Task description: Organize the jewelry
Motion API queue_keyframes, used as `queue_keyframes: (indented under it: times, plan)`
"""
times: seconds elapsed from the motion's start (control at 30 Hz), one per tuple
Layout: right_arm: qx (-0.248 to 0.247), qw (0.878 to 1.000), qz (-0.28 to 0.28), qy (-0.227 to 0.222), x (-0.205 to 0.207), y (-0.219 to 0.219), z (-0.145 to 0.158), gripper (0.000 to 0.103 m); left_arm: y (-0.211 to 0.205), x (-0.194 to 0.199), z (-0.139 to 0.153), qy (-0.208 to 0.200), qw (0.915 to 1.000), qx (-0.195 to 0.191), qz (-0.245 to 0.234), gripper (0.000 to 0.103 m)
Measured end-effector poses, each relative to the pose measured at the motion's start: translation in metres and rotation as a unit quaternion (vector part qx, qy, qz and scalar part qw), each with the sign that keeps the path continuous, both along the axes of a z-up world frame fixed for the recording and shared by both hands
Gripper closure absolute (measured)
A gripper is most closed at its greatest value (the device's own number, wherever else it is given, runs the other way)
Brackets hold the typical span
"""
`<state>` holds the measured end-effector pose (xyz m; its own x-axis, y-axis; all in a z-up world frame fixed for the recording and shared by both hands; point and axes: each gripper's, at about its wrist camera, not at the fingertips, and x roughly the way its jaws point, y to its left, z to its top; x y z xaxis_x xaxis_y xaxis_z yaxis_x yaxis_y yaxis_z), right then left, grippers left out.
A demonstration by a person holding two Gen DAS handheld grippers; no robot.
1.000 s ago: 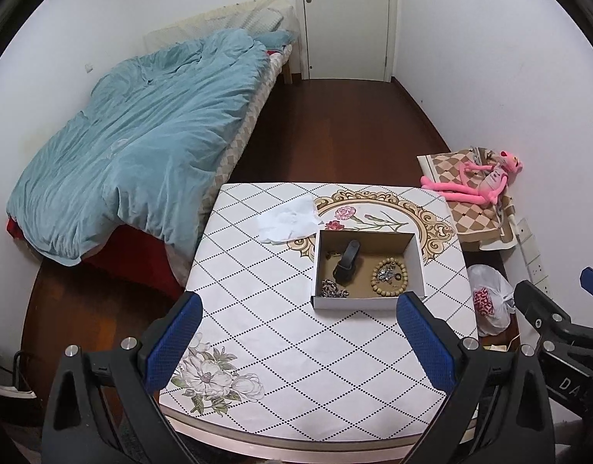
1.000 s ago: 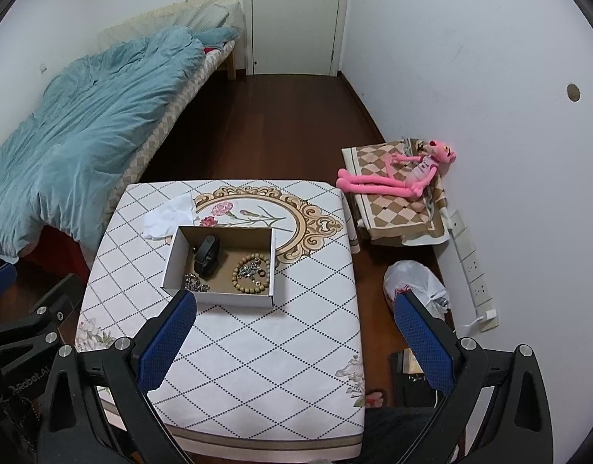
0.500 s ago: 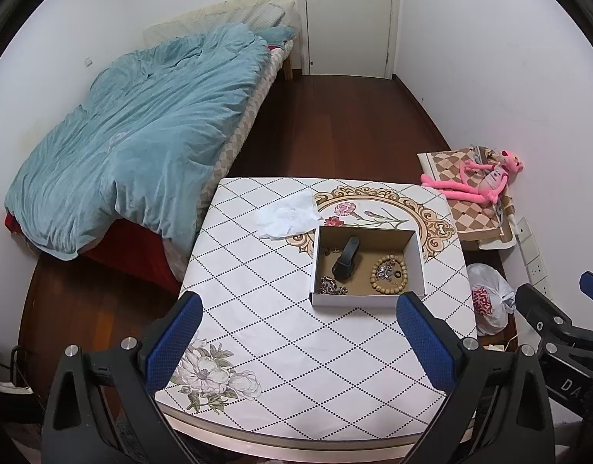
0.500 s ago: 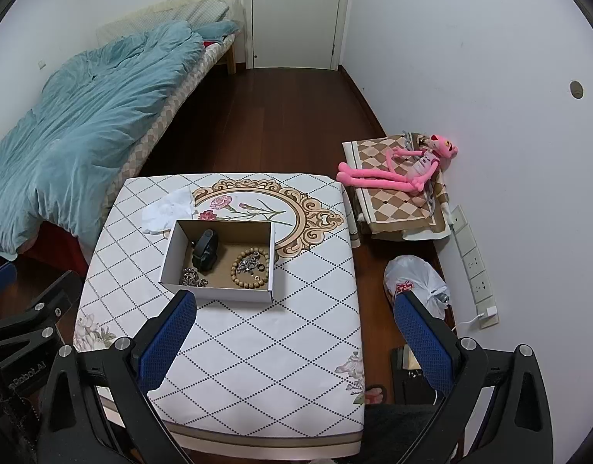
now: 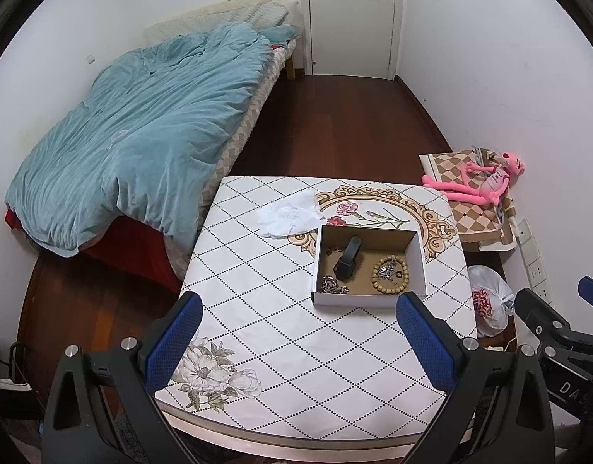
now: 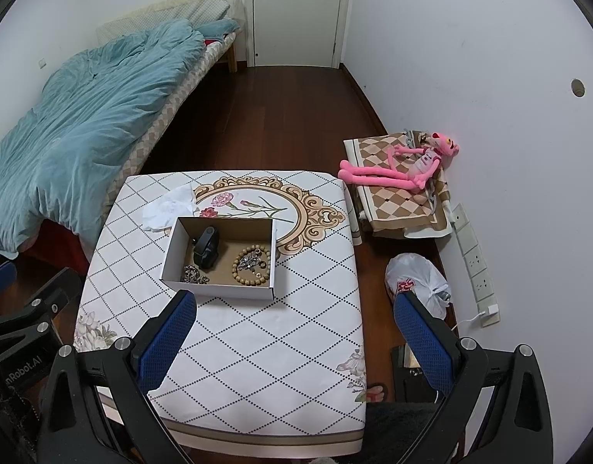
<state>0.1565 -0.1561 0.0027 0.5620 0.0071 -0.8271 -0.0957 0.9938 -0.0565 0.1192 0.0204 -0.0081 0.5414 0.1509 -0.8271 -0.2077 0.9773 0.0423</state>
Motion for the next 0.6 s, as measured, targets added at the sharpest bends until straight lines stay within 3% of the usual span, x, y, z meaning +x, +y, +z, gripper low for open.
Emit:
queue_keyframes:
  times: [0.6]
  plan:
    - [-0.001, 1.0, -0.001, 0.003, -0.0006, -0.0006, -0.0013, 0.0, -0.0026, -0.0033, -0.0005, 0.0, 1.0, 0.003, 0.006, 0.001]
